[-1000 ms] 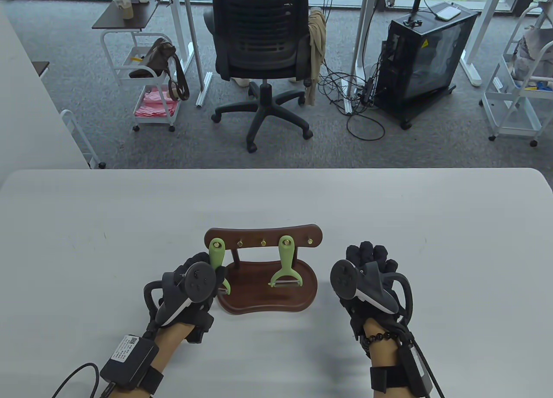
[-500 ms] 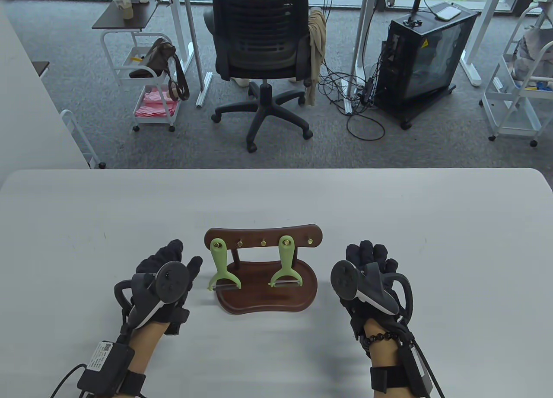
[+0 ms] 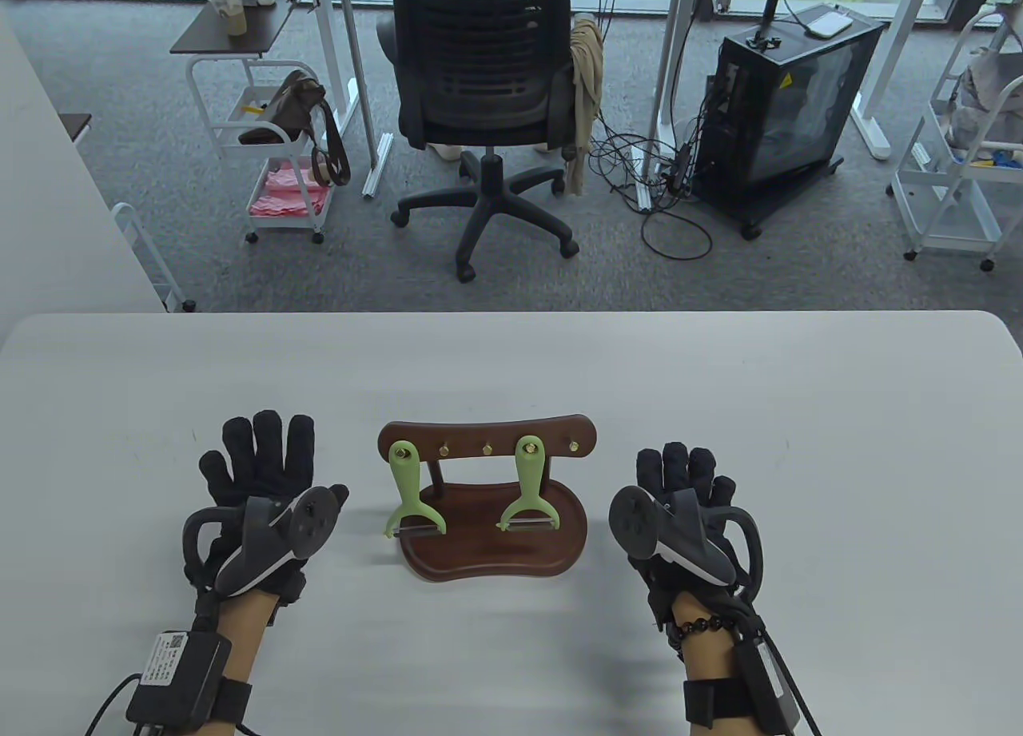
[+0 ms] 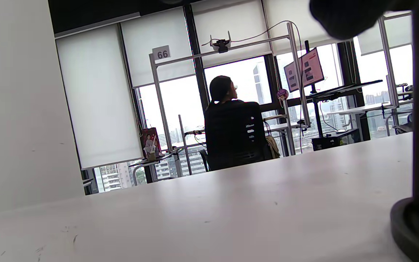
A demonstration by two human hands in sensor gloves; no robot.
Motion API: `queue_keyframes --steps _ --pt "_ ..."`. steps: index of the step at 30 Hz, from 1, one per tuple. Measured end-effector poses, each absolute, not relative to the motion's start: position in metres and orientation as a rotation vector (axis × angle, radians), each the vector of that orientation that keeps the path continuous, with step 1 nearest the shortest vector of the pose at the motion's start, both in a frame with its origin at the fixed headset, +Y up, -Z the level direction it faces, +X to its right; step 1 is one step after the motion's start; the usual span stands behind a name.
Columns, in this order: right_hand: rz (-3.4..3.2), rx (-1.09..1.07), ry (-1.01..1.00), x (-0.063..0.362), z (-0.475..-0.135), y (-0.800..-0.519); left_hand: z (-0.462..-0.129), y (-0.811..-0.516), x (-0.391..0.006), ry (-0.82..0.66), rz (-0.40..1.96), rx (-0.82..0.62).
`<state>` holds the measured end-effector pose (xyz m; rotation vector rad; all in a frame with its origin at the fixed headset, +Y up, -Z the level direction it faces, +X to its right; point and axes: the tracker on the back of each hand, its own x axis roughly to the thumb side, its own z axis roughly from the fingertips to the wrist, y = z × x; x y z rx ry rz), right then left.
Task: Hook vegetable scraper onto key rack
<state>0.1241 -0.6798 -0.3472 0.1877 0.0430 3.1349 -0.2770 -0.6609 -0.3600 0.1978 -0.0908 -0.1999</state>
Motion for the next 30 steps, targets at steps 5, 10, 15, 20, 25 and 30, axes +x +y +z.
queue_keyframes --steps 5,10,15,20,25,30 --pt "3.135 0.205 0.067 0.122 -0.347 -0.681 -0.358 -0.661 -0.274 -0.110 -0.223 0.191" --pt "3.135 0.198 0.075 0.122 -0.346 -0.681 -0.357 -0.662 -0.269 -0.127 -0.234 0.202" --pt "3.132 0.191 0.076 0.122 -0.346 -0.681 -0.355 -0.661 -0.266 -0.131 -0.237 0.215" --pt "3.133 0.198 0.061 0.121 -0.345 -0.679 -0.356 -0.663 -0.267 -0.129 -0.234 0.225" --pt "3.128 0.205 0.061 0.121 -0.346 -0.680 -0.355 -0.662 -0.266 -0.128 -0.231 0.220" --pt "3.126 0.220 0.063 0.119 -0.346 -0.680 -0.355 -0.664 -0.266 -0.129 -0.215 0.212"
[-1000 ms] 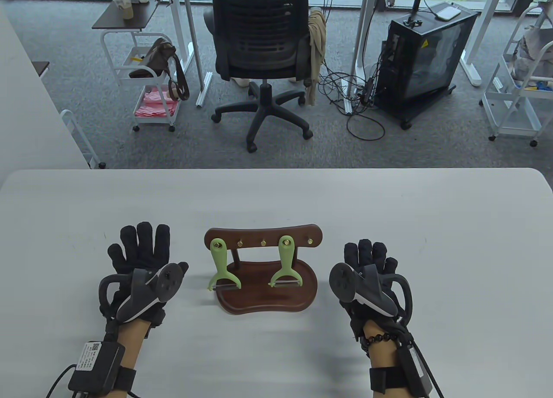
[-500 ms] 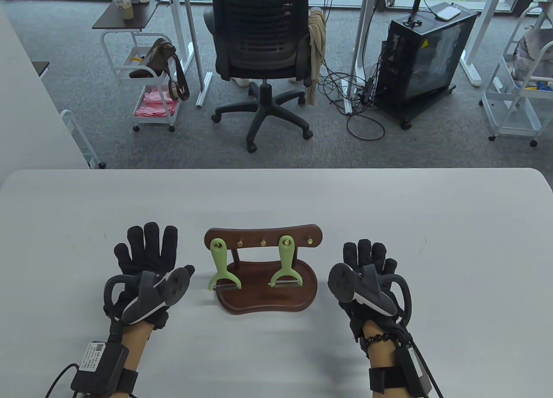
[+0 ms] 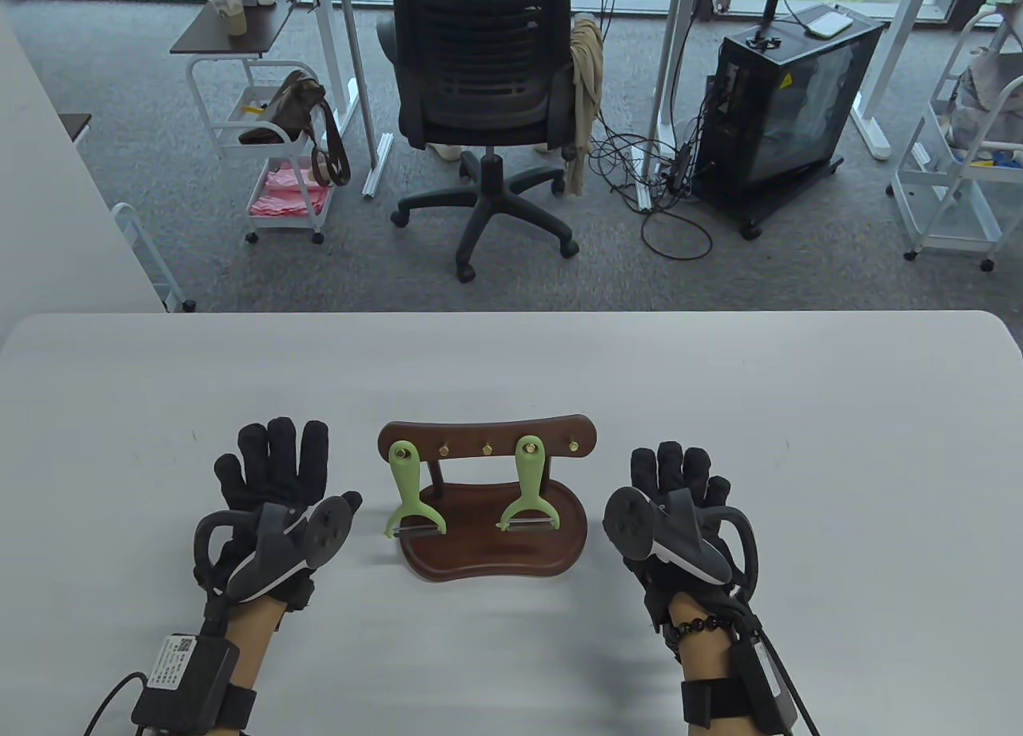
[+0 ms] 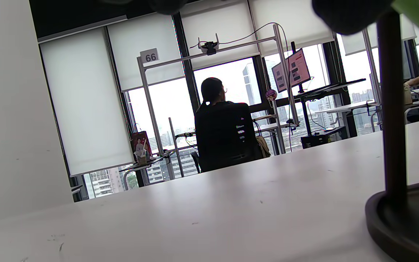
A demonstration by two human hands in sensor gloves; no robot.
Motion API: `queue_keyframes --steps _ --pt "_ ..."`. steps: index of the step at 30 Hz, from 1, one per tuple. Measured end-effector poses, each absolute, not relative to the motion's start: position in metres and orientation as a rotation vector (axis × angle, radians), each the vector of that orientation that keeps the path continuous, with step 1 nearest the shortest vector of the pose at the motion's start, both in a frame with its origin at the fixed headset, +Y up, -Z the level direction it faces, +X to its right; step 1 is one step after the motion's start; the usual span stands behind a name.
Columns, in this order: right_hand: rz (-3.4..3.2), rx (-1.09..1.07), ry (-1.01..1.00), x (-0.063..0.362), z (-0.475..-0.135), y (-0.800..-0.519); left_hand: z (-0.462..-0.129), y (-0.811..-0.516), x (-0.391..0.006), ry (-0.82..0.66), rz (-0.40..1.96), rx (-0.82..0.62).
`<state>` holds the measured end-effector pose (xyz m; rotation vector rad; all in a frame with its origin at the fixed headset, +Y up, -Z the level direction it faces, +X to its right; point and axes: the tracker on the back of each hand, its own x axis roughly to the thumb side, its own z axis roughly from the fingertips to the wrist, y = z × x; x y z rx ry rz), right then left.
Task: Hook vegetable scraper onto key rack
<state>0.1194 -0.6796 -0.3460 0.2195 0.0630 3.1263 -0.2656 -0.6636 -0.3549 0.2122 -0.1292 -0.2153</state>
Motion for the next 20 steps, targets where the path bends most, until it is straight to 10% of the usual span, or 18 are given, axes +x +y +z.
queue_keyframes --steps 20 --pt "3.139 0.228 0.062 0.1159 -0.3460 -0.6795 -0.3537 -0.6655 -0.2622 -0.147 -0.187 0.215"
